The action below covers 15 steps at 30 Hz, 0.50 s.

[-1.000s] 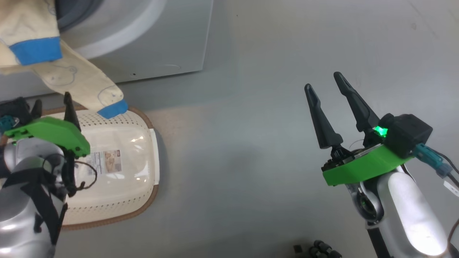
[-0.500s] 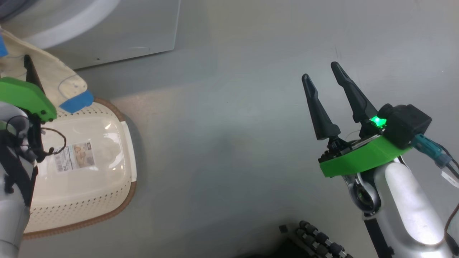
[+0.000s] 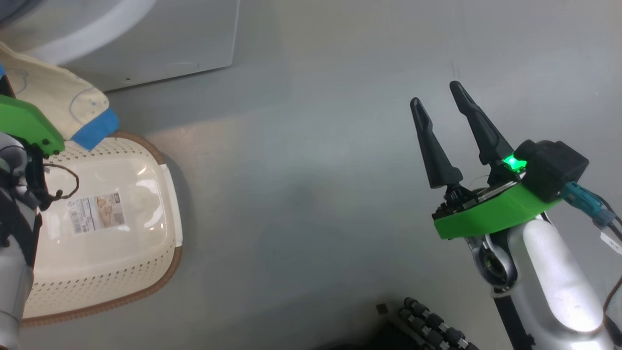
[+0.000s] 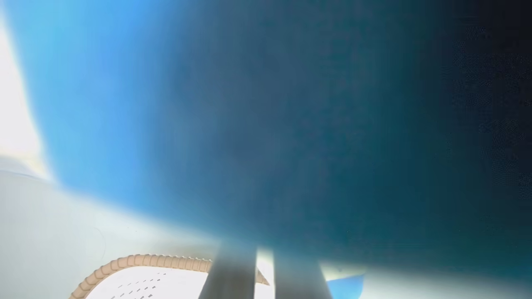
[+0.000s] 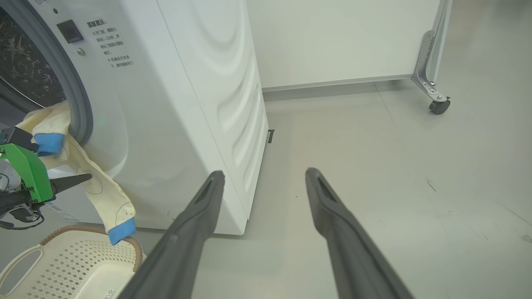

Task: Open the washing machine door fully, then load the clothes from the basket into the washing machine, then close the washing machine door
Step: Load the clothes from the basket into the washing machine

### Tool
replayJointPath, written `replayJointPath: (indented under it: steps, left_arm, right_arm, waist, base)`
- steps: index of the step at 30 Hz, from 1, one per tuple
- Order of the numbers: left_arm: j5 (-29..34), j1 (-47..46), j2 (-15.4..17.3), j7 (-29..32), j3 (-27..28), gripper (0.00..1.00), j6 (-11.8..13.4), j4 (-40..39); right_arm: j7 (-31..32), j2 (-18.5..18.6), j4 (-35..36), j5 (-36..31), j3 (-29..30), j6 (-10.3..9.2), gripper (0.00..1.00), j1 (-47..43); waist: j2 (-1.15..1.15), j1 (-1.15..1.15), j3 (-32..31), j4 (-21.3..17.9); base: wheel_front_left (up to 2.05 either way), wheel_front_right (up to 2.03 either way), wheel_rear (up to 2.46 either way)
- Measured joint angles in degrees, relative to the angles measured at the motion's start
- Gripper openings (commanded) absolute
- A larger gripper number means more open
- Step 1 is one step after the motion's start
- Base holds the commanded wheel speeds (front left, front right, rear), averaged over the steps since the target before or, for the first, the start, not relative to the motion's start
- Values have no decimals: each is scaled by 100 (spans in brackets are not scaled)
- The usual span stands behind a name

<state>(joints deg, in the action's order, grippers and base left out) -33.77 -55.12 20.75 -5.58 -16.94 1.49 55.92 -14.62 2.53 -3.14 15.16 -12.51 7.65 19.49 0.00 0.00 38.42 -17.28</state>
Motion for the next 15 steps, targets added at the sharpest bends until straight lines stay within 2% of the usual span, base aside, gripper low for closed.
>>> replayJointPath:
  steps: [15]
  left_arm:
    - [-60,-91,-73,-426,-4,0,-93,315]
  right_arm:
    - [0,0,5,-12,116,0,100,-1]
  waist:
    - [0,-1,-64,154]
  base:
    - [0,0,0]
